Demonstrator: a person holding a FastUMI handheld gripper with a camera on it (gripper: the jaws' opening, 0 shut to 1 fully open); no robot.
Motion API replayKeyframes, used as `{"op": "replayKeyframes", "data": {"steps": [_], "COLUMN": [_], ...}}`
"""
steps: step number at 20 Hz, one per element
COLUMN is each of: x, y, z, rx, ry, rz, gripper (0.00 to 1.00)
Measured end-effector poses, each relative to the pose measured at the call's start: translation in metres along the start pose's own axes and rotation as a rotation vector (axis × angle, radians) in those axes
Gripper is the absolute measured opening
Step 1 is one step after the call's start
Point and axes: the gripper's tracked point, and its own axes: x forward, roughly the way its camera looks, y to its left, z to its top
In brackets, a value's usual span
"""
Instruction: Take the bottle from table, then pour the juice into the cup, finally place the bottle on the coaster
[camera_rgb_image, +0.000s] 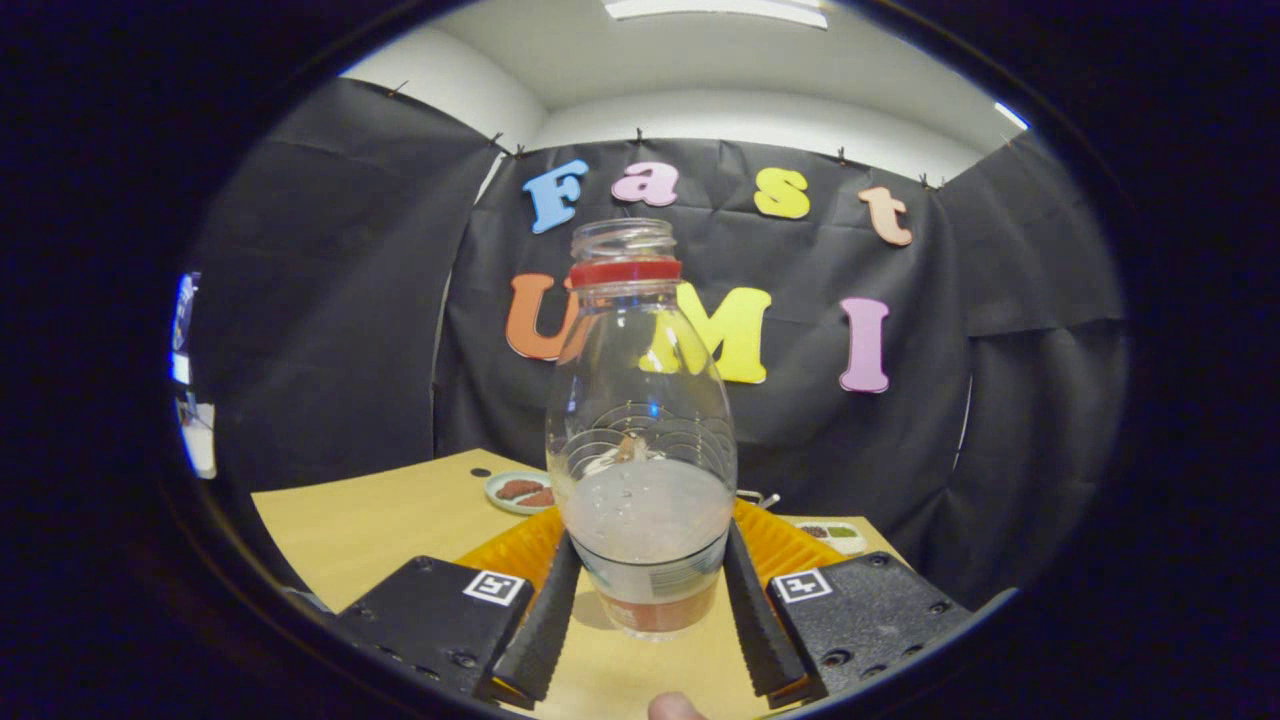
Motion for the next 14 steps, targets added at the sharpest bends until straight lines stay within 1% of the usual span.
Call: {"op": "replayKeyframes", "data": {"steps": [3,7,11,14], "x": [0.027,0.066,0.106,0.128], "y": [0.0,0.011,0.021,0.027], "z": [0.004,-0.007,-0.039,-0.068], "rx": [0.018,0.07,0.122,0.124], "ry": [-0.026,-0.025,0.014,0.049], "rz": [0.001,0.031,0.051,0.053], "gripper": [0.76,0.76,0.76,0.76]}}
